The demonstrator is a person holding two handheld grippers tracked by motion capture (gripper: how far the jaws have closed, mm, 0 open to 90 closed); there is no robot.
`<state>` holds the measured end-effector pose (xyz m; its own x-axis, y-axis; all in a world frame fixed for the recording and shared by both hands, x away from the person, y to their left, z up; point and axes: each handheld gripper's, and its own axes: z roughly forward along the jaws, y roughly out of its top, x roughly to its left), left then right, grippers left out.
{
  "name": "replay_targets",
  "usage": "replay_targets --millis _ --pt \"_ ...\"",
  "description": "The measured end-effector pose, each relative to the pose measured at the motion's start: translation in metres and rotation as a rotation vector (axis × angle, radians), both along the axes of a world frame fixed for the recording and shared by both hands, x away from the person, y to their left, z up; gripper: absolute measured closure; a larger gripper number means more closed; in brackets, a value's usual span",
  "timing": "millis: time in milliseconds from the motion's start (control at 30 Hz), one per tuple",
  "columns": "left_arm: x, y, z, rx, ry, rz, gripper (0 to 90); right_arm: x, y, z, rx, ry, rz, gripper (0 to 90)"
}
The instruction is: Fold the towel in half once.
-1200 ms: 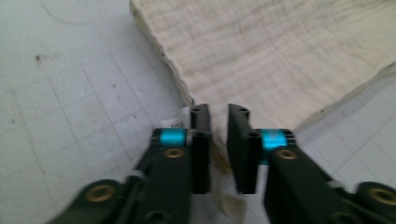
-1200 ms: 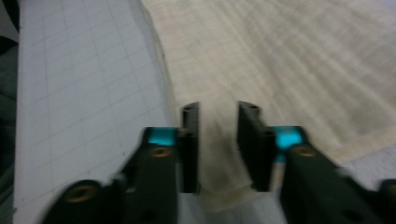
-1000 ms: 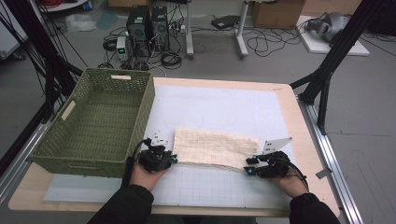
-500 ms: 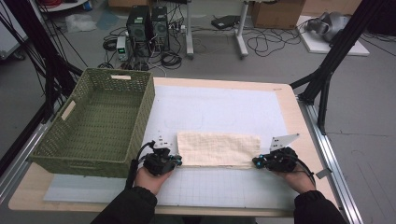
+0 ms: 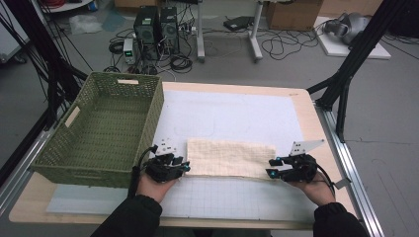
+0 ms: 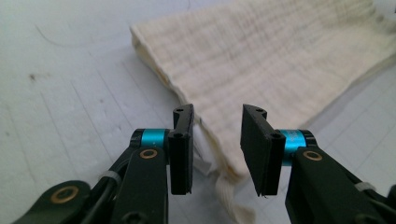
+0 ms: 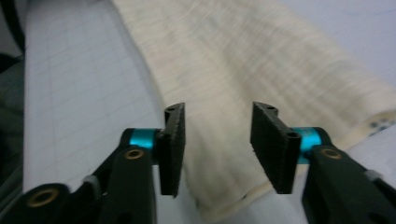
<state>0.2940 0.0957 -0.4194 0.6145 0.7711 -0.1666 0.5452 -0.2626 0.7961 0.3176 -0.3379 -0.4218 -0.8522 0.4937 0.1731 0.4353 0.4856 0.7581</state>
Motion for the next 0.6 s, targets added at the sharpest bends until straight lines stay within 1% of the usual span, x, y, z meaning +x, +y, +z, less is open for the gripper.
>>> replay_targets --millis 67,100,167,200,267,300,333,367,400,433,467,500,533,567,600 --pt "0.005 -0.005 0.004 0.005 -0.050 -0.006 66.3 0.007 0.003 0.006 0.024 -0.009 -0.039 56.2" --pt "0.008 -0.009 0.005 0.012 -0.068 -0.016 72.2 0.011 0.006 0.008 0.042 -0.008 -0.059 62.9" --pt "0.019 -0.019 0.004 0.026 -0.073 -0.023 81.8 0.021 0.013 0.011 0.047 -0.021 -0.082 72.4" --pt "0.025 -0.024 0.003 0.032 -0.077 -0.020 87.0 0.026 0.018 0.011 0.052 -0.010 -0.087 77.7" --pt "0.037 -0.035 0.002 0.031 -0.072 -0.015 89.4 0.038 0.028 0.009 0.053 -0.006 -0.111 83.8" --pt "0.042 -0.039 0.002 0.033 -0.074 -0.010 89.5 0.043 0.034 0.008 0.062 0.009 -0.113 86.6" --pt "0.048 -0.043 0.001 0.042 -0.076 -0.002 89.5 0.047 0.039 0.007 0.054 0.007 -0.116 88.1" --pt "0.053 -0.045 -0.001 0.044 -0.065 0.015 89.6 0.052 0.044 0.005 0.050 0.013 -0.125 89.4" --pt "0.059 -0.047 -0.003 0.043 -0.051 0.033 89.6 0.057 0.049 0.003 0.061 0.022 -0.132 89.4" --pt "0.063 -0.048 -0.006 0.042 -0.047 0.054 89.6 0.062 0.052 0.001 0.064 0.033 -0.143 89.4" --pt "0.067 -0.048 -0.010 0.045 -0.028 0.082 89.6 0.066 0.056 -0.002 0.053 0.037 -0.155 89.5" --pt "0.071 -0.047 -0.014 0.059 -0.006 0.104 89.6 0.070 0.059 -0.005 0.046 0.045 -0.166 89.5" --pt "0.074 -0.046 -0.018 0.083 0.012 0.119 89.6 0.073 0.061 -0.008 0.041 0.055 -0.173 89.5" --pt "0.077 -0.045 -0.021 0.108 0.026 0.127 89.6 0.075 0.062 -0.012 0.023 0.062 -0.181 89.5" --pt "0.078 -0.044 -0.024 0.114 0.035 0.133 89.6 0.076 0.062 -0.015 0.003 0.070 -0.187 89.5"
